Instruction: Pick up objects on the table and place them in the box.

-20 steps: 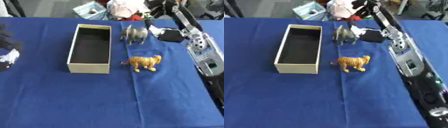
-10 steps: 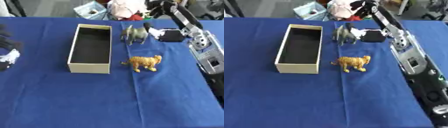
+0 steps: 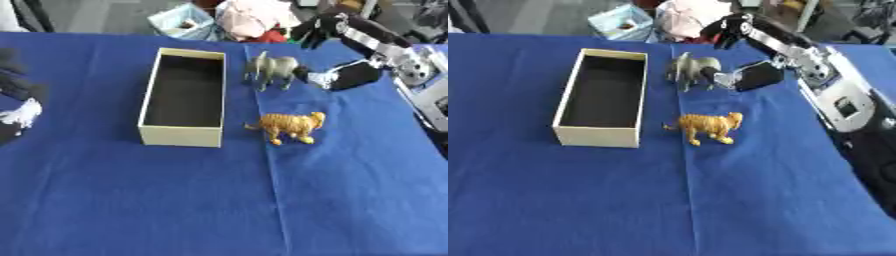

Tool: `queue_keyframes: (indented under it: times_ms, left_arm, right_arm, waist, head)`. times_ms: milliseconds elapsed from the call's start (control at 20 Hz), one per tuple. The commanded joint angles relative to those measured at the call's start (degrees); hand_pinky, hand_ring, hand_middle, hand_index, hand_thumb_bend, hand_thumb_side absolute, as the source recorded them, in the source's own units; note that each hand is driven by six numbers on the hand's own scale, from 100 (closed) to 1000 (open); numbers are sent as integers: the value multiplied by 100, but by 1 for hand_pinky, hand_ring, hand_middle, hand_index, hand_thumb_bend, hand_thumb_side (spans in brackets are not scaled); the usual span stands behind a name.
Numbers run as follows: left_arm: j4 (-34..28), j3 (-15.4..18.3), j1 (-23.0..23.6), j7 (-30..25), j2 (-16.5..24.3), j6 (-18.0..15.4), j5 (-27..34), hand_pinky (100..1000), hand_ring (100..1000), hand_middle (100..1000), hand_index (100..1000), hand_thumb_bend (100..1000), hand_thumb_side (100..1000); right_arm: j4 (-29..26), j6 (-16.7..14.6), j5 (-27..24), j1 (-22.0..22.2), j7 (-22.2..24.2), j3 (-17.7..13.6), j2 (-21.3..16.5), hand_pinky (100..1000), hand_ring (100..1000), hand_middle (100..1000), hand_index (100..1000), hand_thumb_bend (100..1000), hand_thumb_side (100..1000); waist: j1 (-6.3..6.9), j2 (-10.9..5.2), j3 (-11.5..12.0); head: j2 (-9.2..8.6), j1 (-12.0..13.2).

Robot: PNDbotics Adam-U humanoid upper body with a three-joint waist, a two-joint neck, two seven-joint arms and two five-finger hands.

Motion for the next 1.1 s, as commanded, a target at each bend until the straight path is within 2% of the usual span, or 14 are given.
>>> queue_keyframes:
  times_ms: [50,500,1100]
  left_arm:
    - [-38,45,-33,-21,127,-7,-8,529,573,595,795,369,185]
    - [-25,40,-30,-42,126,-9,-15,529,573,595,796,371,185]
    - [-24,41,-28,-51,117,-11,-14,530,573,595,796,371,185]
  right_arm:
    - [86,-45,-86,-131,214,44,-270,689,718,746,858,310,428]
    - [297,-133,-98,-164,651,318,-282,692,721,747,853,305,433]
    - [795,-253,101,-195,818,457,-50,691,721,745,850,305,435]
  waist:
    - [16,-108,-4]
    - [9,-112,-4]
    - [24,-114,2]
  head:
    - [24,1]
    - [59,2]
    - [61,8]
